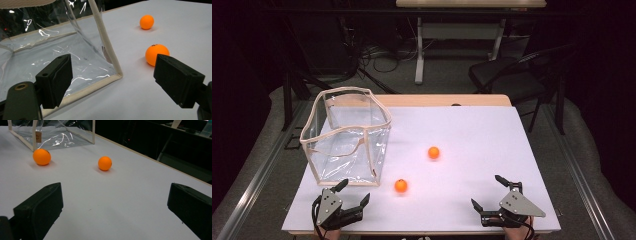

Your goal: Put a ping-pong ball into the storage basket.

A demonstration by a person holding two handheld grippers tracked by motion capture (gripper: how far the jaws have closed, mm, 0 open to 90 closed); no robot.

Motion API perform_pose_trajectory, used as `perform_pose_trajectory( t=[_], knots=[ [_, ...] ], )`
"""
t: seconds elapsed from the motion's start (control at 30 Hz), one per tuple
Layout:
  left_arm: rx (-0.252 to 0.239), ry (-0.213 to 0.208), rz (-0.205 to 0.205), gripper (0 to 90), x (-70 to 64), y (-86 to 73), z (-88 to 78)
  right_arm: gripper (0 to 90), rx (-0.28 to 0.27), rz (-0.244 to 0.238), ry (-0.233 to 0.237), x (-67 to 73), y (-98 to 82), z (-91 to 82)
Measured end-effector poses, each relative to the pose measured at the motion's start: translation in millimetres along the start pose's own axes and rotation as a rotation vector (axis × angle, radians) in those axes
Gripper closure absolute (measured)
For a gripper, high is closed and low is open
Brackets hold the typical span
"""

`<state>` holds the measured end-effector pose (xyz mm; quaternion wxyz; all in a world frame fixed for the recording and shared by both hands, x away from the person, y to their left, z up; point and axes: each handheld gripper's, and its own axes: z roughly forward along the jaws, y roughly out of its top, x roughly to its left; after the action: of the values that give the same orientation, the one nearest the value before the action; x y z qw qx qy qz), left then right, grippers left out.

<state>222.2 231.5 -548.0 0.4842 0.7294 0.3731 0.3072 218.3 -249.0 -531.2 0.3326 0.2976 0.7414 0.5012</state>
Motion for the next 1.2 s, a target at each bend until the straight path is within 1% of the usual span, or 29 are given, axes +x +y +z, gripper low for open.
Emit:
perform_pose_trajectory(
  t=[0.1, 0.27, 0.4, 0.57, 0.73, 0.8, 1.0, 1.2],
  knots=[
    [0.002, -0.002, 0.009, 15.8, -1.0, 0.7, 1.1, 0.0, 0.006, 0.007, 0.0, -0.7, -0.8, 0.6],
    [0.0, 0.003, 0.006, 15.8, -1.3, 0.9, 2.2, 0.0, 0.007, 0.005, 0.004, -1.5, 0.2, 1.4],
    [0.004, 0.003, 0.011, 15.8, -1.1, 1.1, 3.5, 0.0, 0.008, 0.003, 0.007, -1.5, 0.4, 2.8],
    [0.008, 0.004, 0.013, 15.8, -1.0, 1.0, 5.0, 0.0, 0.024, 0.0, 0.025, -1.8, 1.0, 5.8],
    [0.006, -0.001, 0.017, 15.8, -1.6, 1.3, 6.5, 0.0, 0.036, -0.005, 0.031, -0.8, 2.0, 7.4],
    [0.007, -0.002, 0.015, 15.8, -1.7, 1.0, 6.6, 0.0, 0.038, 0.001, 0.038, -0.3, 2.9, 8.7],
    [0.01, -0.003, 0.012, 15.8, -0.7, 0.3, 6.5, 0.0, 0.059, -0.017, 0.058, 4.7, 7.5, 14.5],
    [0.008, 0.0, 0.019, 15.8, -0.7, 0.5, 6.8, 0.0, 0.076, -0.021, 0.097, 10.3, 12.2, 24.8]
  ],
)
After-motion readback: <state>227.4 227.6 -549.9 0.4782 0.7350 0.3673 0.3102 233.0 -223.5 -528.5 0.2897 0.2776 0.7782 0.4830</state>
